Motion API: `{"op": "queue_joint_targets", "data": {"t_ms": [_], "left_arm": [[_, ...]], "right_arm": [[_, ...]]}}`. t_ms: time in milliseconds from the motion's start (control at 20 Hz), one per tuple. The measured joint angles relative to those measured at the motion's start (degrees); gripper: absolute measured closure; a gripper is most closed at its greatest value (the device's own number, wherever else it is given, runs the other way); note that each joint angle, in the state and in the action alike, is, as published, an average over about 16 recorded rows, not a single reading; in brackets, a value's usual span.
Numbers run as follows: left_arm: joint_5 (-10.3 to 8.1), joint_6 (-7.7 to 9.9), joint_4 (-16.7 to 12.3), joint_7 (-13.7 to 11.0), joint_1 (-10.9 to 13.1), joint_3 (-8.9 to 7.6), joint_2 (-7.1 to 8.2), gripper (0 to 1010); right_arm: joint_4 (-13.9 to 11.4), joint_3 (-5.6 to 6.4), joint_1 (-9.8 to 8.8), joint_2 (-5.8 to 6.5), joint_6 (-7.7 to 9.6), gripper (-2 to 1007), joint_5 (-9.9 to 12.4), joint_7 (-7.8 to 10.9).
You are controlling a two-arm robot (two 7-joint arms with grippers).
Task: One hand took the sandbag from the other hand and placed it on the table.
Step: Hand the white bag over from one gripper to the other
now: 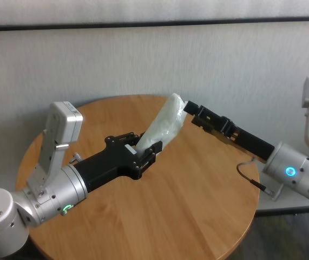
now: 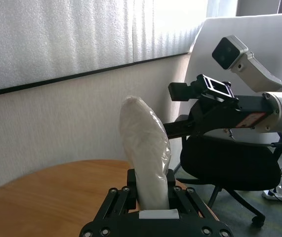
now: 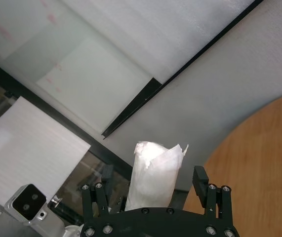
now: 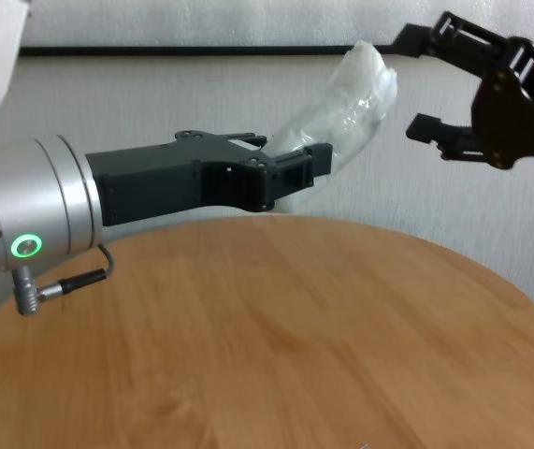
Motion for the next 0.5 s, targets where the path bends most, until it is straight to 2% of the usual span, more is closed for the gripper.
{"op": "queue_joint_targets", "data": {"t_ms": [500], "left_arm": [[0.00, 0.00, 0.00, 0.00, 0.00, 0.00, 0.00, 665]], "right_arm": [[1.36, -2.32, 2.47, -0.86, 0.69, 4, 1.85, -0.95]]}}
